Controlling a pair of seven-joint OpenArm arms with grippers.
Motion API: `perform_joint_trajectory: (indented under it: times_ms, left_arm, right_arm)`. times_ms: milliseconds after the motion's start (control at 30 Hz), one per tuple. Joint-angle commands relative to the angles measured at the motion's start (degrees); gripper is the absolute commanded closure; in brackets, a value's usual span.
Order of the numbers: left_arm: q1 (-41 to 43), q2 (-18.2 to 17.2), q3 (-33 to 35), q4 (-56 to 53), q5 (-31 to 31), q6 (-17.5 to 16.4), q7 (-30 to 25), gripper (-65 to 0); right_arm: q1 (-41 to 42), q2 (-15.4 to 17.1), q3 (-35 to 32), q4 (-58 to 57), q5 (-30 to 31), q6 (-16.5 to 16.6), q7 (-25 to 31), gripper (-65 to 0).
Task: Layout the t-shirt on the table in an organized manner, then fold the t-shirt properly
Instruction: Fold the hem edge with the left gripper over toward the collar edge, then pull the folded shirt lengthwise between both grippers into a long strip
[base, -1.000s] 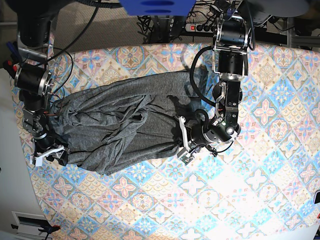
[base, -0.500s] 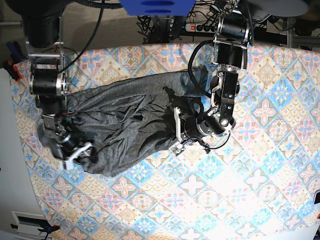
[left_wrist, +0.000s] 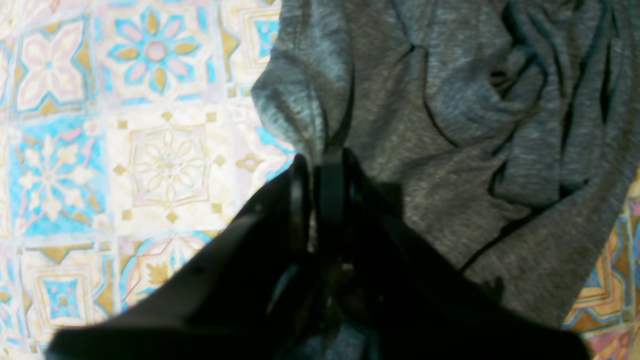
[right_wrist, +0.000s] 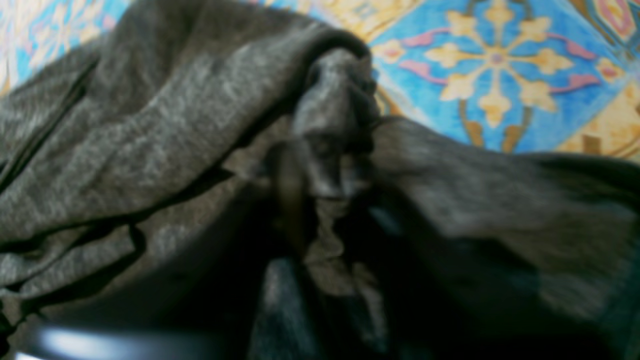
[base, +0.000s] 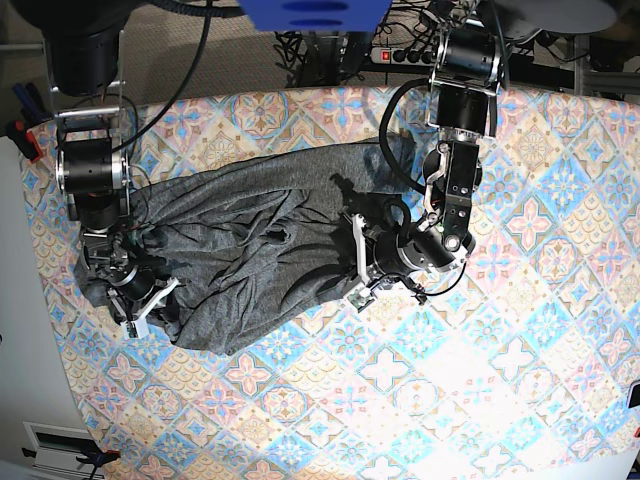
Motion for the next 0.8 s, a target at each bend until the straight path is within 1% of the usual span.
perform_joint_trajectory:
  times_ms: [0, 100, 133, 267, 367, 433, 633, 700, 767]
  left_arm:
    - [-1.39, 0.36, 0.04, 1.16, -0.76, 0.07, -1.25, 0.0]
    - [-1.39, 0.36, 0.04, 1.16, -0.76, 0.07, -1.25, 0.0]
    - [-1.39, 0.36, 0.04, 1.16, -0.76, 0.07, -1.25, 0.0]
    - [-1.57, 0.36, 0.04, 1.16, -0.76, 0.07, -1.25, 0.0]
    - [-1.83, 0.36, 0.04, 1.16, -0.76, 0.07, -1.34, 0.0]
    - [-2.36, 0.36, 0.04, 1.16, -0.76, 0.07, -1.43, 0.0]
    - [-3.42, 0.19, -0.40, 1.16, -0.76, 0.07, -1.43, 0.0]
    - [-3.42, -0.51, -0.48, 1.16, -0.76, 0.07, -1.51, 0.0]
    - [-3.42, -0.95, -0.48, 1.16, -0.76, 0.07, -1.51, 0.0]
  right_arm:
    - [1.85, 0.69, 0.95, 0.63, 0.48, -0.45, 1.18, 0.0]
    - [1.85, 1.04, 3.50, 0.63, 0.21, -6.61, 1.62, 0.0]
    - [1.85, 1.65, 3.76, 0.63, 0.21, -8.10, 1.62, 0.0]
    - [1.85, 2.88, 4.82, 0.71, 0.48, -8.37, 1.71, 0.0]
    - [1.77, 3.59, 10.36, 0.71, 0.39, -8.37, 1.71, 0.0]
    - [1.59, 3.68, 12.82, 0.71, 0.21, -8.37, 1.71, 0.0]
    - [1.50, 3.94, 14.14, 0.71, 0.39, -8.37, 2.06, 0.0]
    - [0.54, 4.82, 16.25, 0.71, 0.39, -8.37, 4.52, 0.0]
    - [-2.63, 4.91, 20.47, 0.71, 0.39, -8.37, 7.07, 0.0]
